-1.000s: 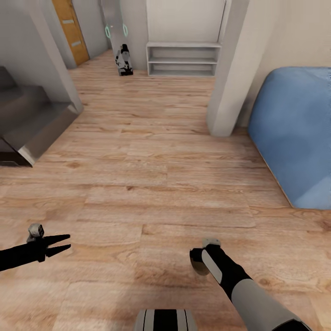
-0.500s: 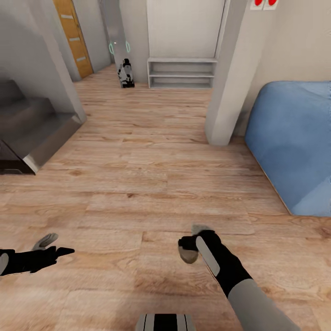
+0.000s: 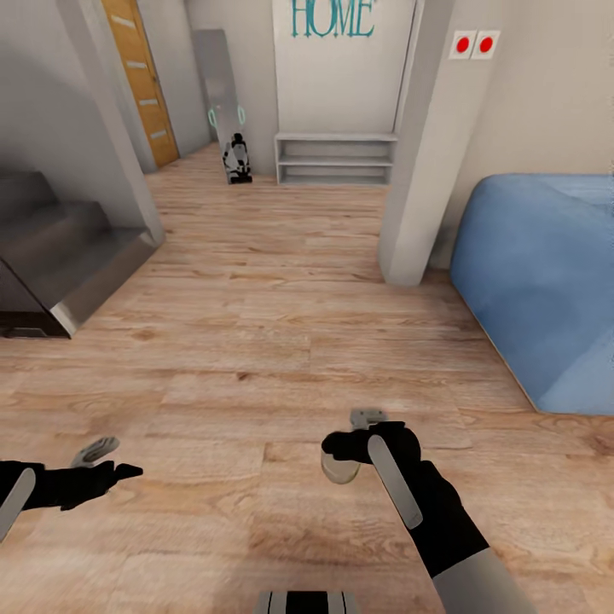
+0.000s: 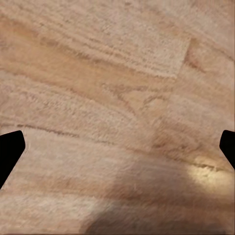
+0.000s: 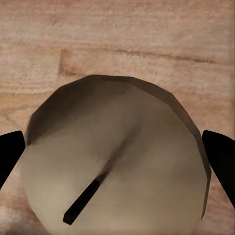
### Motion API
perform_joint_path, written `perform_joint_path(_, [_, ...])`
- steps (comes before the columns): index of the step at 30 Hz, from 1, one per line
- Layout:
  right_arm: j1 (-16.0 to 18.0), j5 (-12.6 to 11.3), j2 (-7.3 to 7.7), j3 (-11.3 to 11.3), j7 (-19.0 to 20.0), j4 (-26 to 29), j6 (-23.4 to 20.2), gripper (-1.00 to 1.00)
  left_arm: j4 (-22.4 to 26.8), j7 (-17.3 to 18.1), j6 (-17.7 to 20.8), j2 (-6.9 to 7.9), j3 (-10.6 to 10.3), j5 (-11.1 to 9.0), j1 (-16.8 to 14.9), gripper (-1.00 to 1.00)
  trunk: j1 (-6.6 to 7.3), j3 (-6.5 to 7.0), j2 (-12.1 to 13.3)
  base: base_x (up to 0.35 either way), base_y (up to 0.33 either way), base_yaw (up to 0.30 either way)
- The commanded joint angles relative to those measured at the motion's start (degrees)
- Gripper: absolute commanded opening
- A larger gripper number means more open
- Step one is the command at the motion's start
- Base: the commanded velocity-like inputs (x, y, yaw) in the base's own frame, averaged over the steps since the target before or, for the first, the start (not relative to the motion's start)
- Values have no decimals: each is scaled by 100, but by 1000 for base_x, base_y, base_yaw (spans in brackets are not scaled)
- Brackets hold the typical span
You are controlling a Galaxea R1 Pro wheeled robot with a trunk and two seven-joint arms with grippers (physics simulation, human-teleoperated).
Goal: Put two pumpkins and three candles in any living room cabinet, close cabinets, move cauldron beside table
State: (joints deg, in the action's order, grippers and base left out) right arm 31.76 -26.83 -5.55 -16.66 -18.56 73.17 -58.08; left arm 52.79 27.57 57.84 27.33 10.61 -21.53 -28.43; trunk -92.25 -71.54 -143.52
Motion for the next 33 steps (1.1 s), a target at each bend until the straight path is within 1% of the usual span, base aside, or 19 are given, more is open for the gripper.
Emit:
perform_joint_path(1, [4,-60,1,-5,-63,4,-12,-100,-1,-13,30,-4,15,31,-4,100,3,18,0,0,0,0])
perform_joint_path(6, [3,-75,-6,-10,-76,-20,25,-100,-3,-98,41,-3,27,28,-5,100,16,129,7,0,0,0])
perform_joint_path(22, [2,-76,-16,-4,-62,-57,118,-100,-3,-103,43,-8,55,17,-5,100,57,483,28,0,0,0])
perform_joint_path(29, [0,-82,-16,-5,-62,-58,122,-100,-3,-103,43,-12,55,17,-5,100,57,473,28,0,0,0])
perform_joint_path(33, [5,-85,-16,-11,-60,-58,122,-100,-5,-103,43,-9,55,9,-5,100,145,512,188,0,0,0])
